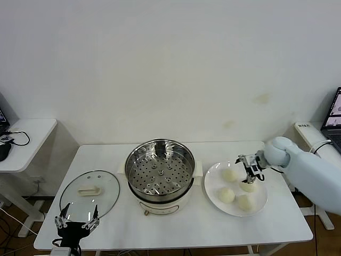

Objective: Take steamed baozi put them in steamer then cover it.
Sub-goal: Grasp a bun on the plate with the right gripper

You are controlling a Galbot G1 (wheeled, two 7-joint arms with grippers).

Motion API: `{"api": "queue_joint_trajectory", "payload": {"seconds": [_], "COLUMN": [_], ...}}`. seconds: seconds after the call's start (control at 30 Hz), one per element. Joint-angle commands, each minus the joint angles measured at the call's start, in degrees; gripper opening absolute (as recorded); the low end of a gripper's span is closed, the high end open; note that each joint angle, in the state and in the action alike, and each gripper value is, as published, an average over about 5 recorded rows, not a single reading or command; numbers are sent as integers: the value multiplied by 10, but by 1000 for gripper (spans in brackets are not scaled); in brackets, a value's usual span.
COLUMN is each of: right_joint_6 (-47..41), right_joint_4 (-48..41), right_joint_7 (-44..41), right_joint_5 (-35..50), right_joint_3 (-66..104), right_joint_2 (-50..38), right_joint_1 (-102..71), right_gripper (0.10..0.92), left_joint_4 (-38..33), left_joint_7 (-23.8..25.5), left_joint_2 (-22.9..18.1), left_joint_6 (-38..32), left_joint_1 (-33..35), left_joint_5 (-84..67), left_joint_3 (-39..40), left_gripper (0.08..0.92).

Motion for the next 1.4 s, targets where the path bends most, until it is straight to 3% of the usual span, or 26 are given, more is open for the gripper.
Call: {"api": "queue_joint_trajectory", "payload": {"seconds": [0.03, 0.7, 1.1, 1.4], "right_joint_6": [5, -2, -8, -32], "right_joint_4": [-85, -135, -126, -51], "right_joint_7": [0, 12, -5, -34], "right_joint_5": [-9, -31, -22, 45], "right_joint_3": [-28, -19, -26, -63], "right_joint_2": [61, 96, 95, 48], "right_joint_1": [22, 11, 15, 78], "right_gripper": [823, 818, 653, 627], "left_joint_4": [0, 3, -1, -9], "left_joint_7": [0, 2, 1, 1], "left_joint_2": [0, 1, 0, 0], "left_joint_6": [1, 2, 2, 3], "left_joint_1": [0, -5, -3, 1], "left_joint_5": [1, 2, 4, 6], "left_joint_3": [-2, -4, -4, 0], "left_gripper": [823, 823, 823, 823]}}
